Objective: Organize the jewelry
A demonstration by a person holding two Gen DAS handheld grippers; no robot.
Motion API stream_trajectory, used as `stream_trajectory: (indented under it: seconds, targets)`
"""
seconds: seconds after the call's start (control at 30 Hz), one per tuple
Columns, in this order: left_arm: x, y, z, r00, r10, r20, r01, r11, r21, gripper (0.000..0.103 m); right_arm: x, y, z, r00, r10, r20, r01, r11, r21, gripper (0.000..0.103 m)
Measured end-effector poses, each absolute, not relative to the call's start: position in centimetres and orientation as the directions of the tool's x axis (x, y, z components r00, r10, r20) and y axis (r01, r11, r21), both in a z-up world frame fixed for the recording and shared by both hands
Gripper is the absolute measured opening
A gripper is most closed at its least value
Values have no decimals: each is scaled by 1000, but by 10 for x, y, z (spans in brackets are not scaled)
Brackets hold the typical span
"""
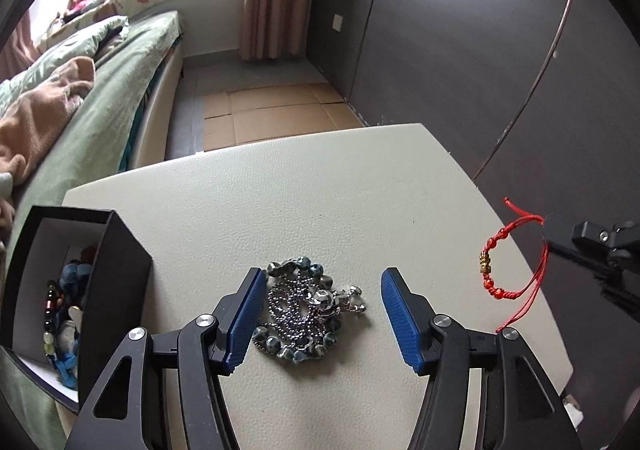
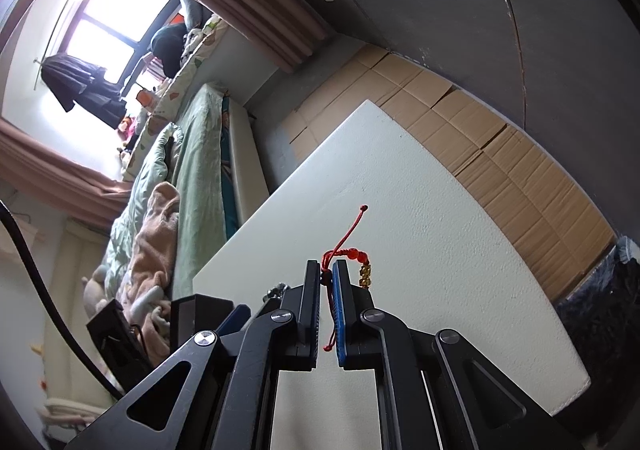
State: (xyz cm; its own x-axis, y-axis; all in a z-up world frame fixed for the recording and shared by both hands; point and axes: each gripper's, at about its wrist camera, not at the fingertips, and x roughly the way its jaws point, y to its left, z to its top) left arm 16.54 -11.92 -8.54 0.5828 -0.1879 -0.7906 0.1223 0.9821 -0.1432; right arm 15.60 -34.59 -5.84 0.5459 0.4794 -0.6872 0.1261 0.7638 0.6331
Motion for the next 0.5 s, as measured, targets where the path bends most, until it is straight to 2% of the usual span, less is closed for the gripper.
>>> stream_trajectory:
  seconds: [0.1, 0.17, 0.2, 0.27, 0.33, 0.43, 0.5]
  targets:
    - [165, -130, -93, 575, -170, -801, 142, 984, -107, 61, 157, -346, -59, 546, 483, -685, 127, 761, 637, 7]
    - [166, -135, -100, 563, -131, -816, 148, 987, -57, 54, 156, -348, -59, 546, 484, -684, 129, 759, 639, 7]
    - [166, -136, -104, 553, -121, -824, 148, 988, -46, 47, 157, -348, -60, 547, 483, -684, 131, 758, 639, 7]
    - [165, -135, -108, 547, -118, -829, 140, 989, -49, 44, 157, -351, -60, 548, 482, -684, 135, 756, 641, 7]
    - [164, -133, -108, 554, -105, -826, 133, 990, -36, 31, 157, -352, -60, 548, 481, -685, 138, 755, 641, 7]
    - [162, -122, -104, 561, -149, -815, 118, 988, -99, 22, 158, -352, -60, 546, 481, -686, 140, 755, 640, 7]
    - [161, -115, -98, 568, -162, -807, 107, 987, -122, 21, 158, -352, -60, 544, 482, -687, 138, 756, 640, 7]
